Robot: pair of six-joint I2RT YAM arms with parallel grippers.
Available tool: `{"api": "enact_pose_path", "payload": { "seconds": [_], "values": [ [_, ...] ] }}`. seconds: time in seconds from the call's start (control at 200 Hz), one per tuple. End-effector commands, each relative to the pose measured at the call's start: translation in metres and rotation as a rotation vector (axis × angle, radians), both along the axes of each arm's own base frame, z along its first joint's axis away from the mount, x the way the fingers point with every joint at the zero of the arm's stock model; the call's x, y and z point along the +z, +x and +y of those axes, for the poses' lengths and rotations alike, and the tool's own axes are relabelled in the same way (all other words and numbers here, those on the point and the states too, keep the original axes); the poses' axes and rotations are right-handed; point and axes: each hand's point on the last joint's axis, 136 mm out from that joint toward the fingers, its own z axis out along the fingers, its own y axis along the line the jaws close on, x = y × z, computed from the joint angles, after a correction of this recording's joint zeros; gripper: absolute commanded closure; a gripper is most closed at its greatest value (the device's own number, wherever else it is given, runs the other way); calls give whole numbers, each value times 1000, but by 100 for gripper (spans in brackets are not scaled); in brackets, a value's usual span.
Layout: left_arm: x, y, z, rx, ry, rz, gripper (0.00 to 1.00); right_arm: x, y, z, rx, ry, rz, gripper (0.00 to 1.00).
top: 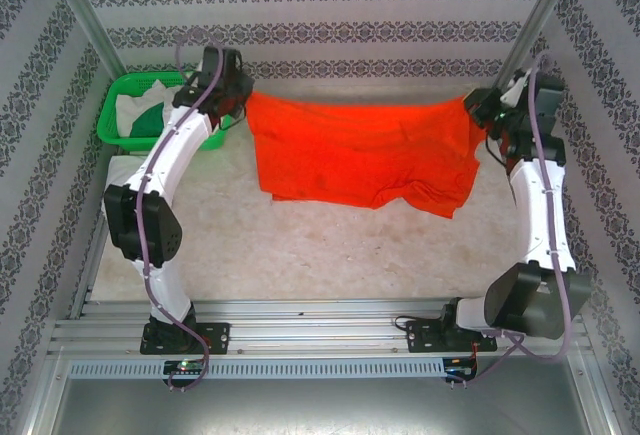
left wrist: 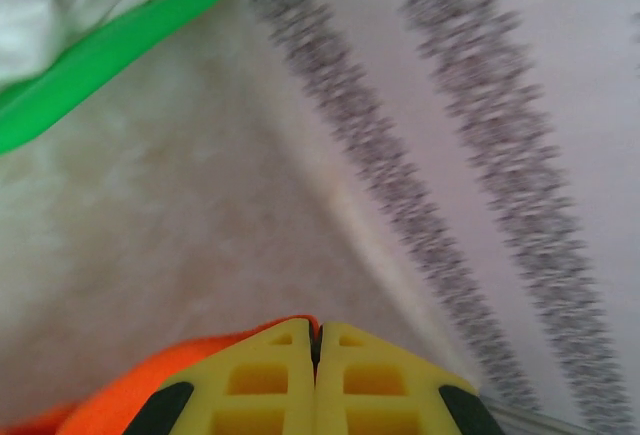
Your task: Fold and stack the t-shirts
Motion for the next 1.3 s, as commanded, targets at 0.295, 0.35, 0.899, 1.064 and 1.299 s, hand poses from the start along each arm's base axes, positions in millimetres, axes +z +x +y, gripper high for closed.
{"api": "enact_pose_path", "payload": {
  "seconds": [0.295, 0.35, 0.899, 1.064, 1.299],
  "values": [
    [187, -80, 60, 145, 190, -381, 100, 174, -94, 11, -55, -218, -430, 100],
    [199, -92, 63, 153, 176, -408, 100, 188, -108, 14, -58, -237, -469, 100],
    [218, -120, 77, 196, 219, -428, 100, 233, -115, 24, -13, -268, -592, 100],
    [203, -82, 68, 175, 218, -401, 100, 225, -74, 14, -12, -253, -577, 100],
    [196, -23, 65, 193, 198, -409, 100, 214, 1, 11, 5, -191, -557, 100]
  ]
}}
